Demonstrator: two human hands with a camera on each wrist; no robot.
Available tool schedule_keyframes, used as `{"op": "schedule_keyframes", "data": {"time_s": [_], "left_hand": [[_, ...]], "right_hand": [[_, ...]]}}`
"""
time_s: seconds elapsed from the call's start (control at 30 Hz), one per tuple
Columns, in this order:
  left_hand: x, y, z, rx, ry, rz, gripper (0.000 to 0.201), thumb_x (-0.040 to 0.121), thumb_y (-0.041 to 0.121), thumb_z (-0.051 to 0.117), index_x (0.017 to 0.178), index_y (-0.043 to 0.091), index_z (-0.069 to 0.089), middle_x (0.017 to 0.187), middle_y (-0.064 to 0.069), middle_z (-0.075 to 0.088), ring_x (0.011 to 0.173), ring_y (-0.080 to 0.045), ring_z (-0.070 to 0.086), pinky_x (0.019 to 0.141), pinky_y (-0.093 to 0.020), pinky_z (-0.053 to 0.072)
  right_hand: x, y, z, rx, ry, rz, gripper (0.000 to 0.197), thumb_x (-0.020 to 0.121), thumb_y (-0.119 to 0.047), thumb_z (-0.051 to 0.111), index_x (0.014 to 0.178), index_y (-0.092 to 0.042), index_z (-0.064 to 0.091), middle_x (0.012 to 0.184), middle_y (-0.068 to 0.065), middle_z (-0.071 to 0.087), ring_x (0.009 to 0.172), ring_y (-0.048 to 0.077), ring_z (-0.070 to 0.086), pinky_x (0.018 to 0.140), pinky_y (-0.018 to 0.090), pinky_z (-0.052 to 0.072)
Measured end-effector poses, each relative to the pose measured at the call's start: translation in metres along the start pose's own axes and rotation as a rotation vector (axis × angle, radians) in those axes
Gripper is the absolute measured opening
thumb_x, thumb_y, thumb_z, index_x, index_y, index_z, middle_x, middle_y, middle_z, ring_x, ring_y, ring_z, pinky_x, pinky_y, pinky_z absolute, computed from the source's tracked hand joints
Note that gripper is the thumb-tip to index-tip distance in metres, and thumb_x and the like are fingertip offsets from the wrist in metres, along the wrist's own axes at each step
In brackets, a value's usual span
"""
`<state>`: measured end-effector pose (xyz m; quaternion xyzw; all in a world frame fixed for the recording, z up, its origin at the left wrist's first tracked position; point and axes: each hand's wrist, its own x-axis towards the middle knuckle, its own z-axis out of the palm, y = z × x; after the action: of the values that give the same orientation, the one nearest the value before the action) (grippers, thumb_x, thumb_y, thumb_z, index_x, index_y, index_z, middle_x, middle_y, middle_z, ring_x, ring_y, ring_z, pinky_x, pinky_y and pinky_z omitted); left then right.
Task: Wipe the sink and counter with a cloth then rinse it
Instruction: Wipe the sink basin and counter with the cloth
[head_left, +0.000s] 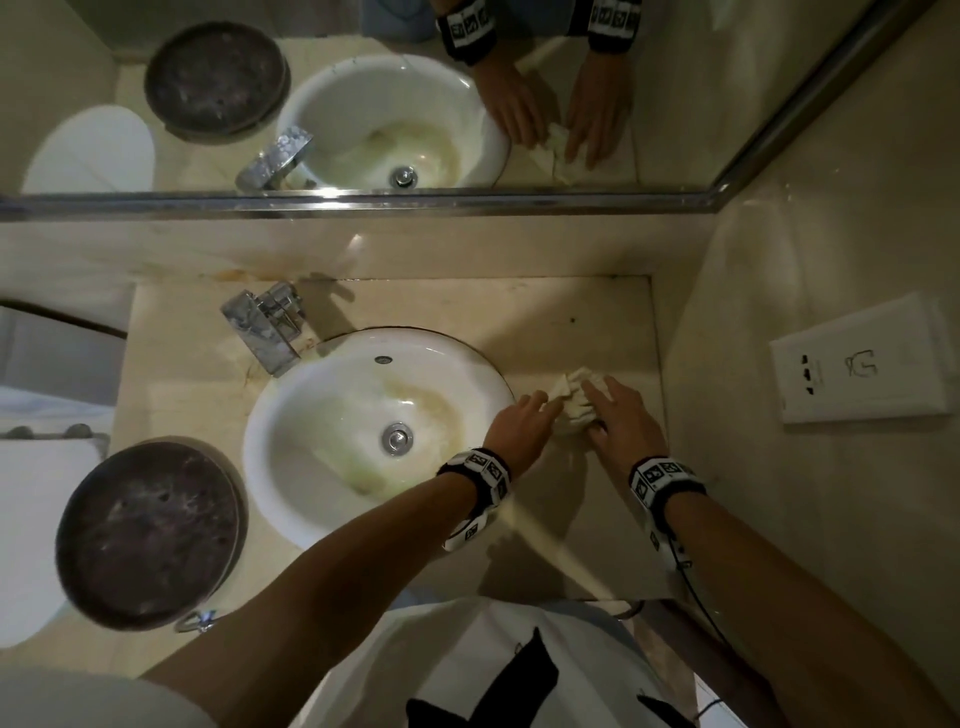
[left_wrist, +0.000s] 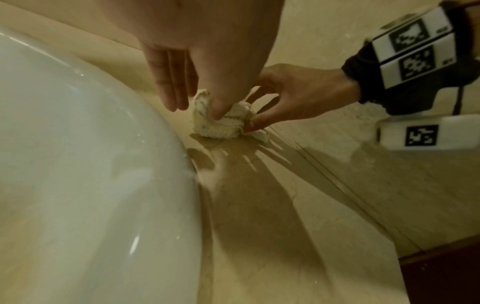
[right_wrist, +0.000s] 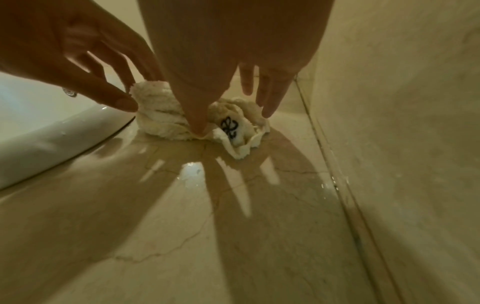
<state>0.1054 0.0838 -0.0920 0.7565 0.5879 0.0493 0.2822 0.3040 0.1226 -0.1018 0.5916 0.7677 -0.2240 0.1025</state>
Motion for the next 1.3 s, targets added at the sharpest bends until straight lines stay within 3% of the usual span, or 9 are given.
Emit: {"op": "schedule_keyframes", "data": {"time_s": [0.2,0.57,0.73,0.8,0.97,1.07,1.17,1.23,1.3], "left_hand": [[0.004,0.004,-0.008,0.047,-0.066,0.033,0.035,0.084,-0.008,0.058,0.117,0.004,0.062,0.110,-0.014,0.058,0.090,-0.031,0.060,0.066,-0.041,0.054],[0.034,-0.022,-0.023,0.049,0.015,0.004,0.021,0.083,-0.007,0.057,0.097,0.003,0.068,0.095,-0.014,0.061,0.084,-0.033,0.061,0.058,-0.039,0.047],[0.042,-0.044,-0.030,0.042,0.086,-0.038,0.011,0.080,-0.001,0.066,0.088,0.007,0.069,0.089,-0.013,0.063,0.079,-0.033,0.061,0.055,-0.035,0.046],[0.044,-0.054,-0.032,0.042,0.113,-0.057,0.012,0.078,0.002,0.070,0.088,0.008,0.070,0.088,-0.012,0.063,0.078,-0.032,0.061,0.055,-0.033,0.046],[0.042,-0.079,-0.044,0.030,0.145,-0.043,0.018,0.083,0.003,0.064,0.099,0.008,0.070,0.098,-0.011,0.064,0.086,-0.032,0.060,0.066,-0.038,0.049],[0.029,-0.098,-0.050,0.020,0.213,-0.110,0.030,0.084,0.013,0.068,0.113,0.009,0.065,0.111,-0.012,0.064,0.097,-0.031,0.061,0.076,-0.039,0.052],[0.010,-0.117,-0.056,0.042,0.230,-0.238,0.042,0.087,0.023,0.069,0.124,0.008,0.057,0.126,-0.012,0.058,0.111,-0.031,0.056,0.087,-0.040,0.051],[-0.001,-0.126,-0.058,0.057,0.193,-0.303,0.044,0.089,0.029,0.067,0.125,0.007,0.055,0.130,-0.012,0.056,0.116,-0.031,0.054,0.089,-0.041,0.049],[-0.008,-0.130,-0.060,0.074,0.128,-0.315,0.045,0.093,0.031,0.062,0.129,0.005,0.053,0.139,-0.012,0.050,0.126,-0.030,0.049,0.095,-0.040,0.046]], "right_hand": [[0.005,-0.017,0.012,0.053,-0.016,0.063,0.063,0.097,-0.011,0.052,0.154,-0.033,0.036,0.163,0.009,0.027,0.147,0.034,0.026,0.118,0.047,0.033],[0.037,-0.039,0.015,0.089,0.073,0.076,0.066,0.092,0.006,0.049,0.149,-0.029,0.047,0.158,0.008,0.036,0.146,0.037,0.028,0.114,0.050,0.038],[0.069,-0.060,0.001,0.066,0.059,0.020,0.072,0.087,0.010,0.052,0.149,-0.027,0.048,0.159,0.010,0.033,0.145,0.040,0.028,0.114,0.049,0.039],[0.081,-0.072,-0.006,0.063,0.053,-0.008,0.076,0.083,0.013,0.055,0.148,-0.025,0.048,0.160,0.010,0.033,0.146,0.041,0.026,0.115,0.048,0.038],[0.093,-0.085,-0.013,0.123,0.021,-0.019,0.075,0.081,0.014,0.055,0.147,-0.020,0.049,0.160,0.013,0.031,0.149,0.040,0.020,0.118,0.047,0.033],[0.091,-0.086,-0.016,0.145,0.013,0.029,0.064,0.087,0.004,0.051,0.146,-0.020,0.051,0.162,0.012,0.027,0.148,0.038,0.021,0.120,0.045,0.030],[0.084,-0.102,-0.017,0.131,0.069,0.108,0.053,0.088,-0.024,0.054,0.141,-0.022,0.052,0.161,0.013,0.025,0.144,0.039,0.026,0.118,0.050,0.031],[0.082,-0.116,-0.012,0.135,0.061,0.162,0.059,0.087,-0.048,0.054,0.142,-0.028,0.046,0.160,0.012,0.023,0.142,0.041,0.026,0.114,0.054,0.032],[0.083,-0.125,-0.004,0.121,0.022,0.172,0.067,0.083,-0.061,0.059,0.140,-0.031,0.044,0.156,0.013,0.023,0.140,0.043,0.024,0.111,0.056,0.034]]}}
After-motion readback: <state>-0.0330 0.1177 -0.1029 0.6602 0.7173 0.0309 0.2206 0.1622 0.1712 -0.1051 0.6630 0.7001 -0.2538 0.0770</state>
